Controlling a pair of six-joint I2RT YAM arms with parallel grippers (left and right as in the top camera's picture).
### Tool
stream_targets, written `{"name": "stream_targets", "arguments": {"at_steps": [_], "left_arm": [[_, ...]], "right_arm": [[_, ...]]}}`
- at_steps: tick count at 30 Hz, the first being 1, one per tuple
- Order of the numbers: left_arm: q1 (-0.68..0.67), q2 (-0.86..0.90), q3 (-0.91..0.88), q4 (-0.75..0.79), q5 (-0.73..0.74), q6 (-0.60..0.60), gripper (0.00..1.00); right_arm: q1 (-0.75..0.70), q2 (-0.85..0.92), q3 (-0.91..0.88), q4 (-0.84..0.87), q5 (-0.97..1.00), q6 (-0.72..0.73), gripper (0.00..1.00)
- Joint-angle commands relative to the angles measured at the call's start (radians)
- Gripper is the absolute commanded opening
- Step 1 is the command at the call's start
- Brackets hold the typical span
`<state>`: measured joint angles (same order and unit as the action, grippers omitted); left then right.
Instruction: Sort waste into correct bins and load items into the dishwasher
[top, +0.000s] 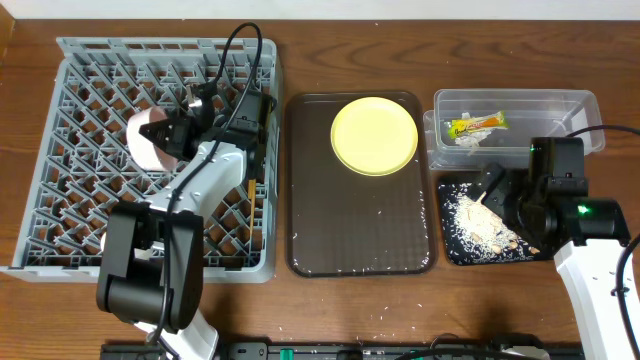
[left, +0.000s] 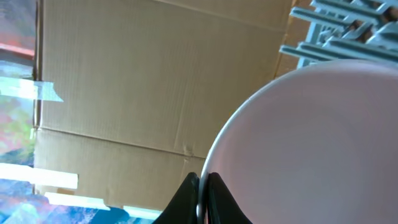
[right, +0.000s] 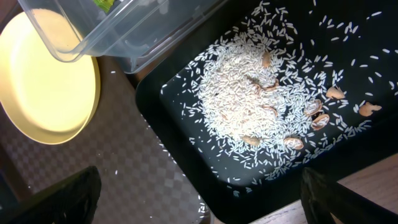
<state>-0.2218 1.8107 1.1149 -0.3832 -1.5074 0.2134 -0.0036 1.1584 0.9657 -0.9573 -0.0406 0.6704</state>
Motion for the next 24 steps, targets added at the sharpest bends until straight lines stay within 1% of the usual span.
{"name": "stream_targets", "arguments": {"at_steps": [1,8,11,13,14,17,18,24], "left_arm": [[0.020,0.016,-0.017,0.005,-0.038,0.007,0.08],[-0.047,0.016,-0.022,0.003,0.062,0.002,0.09],[-0.055,0.016,-0.050,0.002,0.063,-0.001,0.10],[-0.063,0.016,-0.050,0.001,0.063,-0.001,0.16],[-0.071,0.016,-0.050,0.001,0.064,-0.004,0.23],[-0.098,0.016,-0.050,0.000,0.069,-0.034,0.34],[-0.105,0.016,-0.050,0.000,0.087,-0.035,0.40],[-0.109,0.016,-0.050,0.000,0.097,-0.035,0.51]], "right_arm": [[-0.005,0.000,0.002,-0.001,0.010,0.009,0.99],[-0.005,0.000,0.002,-0.001,0.010,0.009,0.99],[-0.005,0.000,0.002,-0.001,0.010,0.009,0.99],[-0.005,0.000,0.002,-0.001,0.010,0.009,0.99],[-0.005,0.000,0.002,-0.001,0.010,0.009,0.99],[-0.005,0.000,0.002,-0.001,0.010,0.009,0.99],[-0.005,0.000,0.002,-0.001,0.011,0.009,0.99],[-0.005,0.000,0.002,-0.001,0.010,0.009,0.99]]}}
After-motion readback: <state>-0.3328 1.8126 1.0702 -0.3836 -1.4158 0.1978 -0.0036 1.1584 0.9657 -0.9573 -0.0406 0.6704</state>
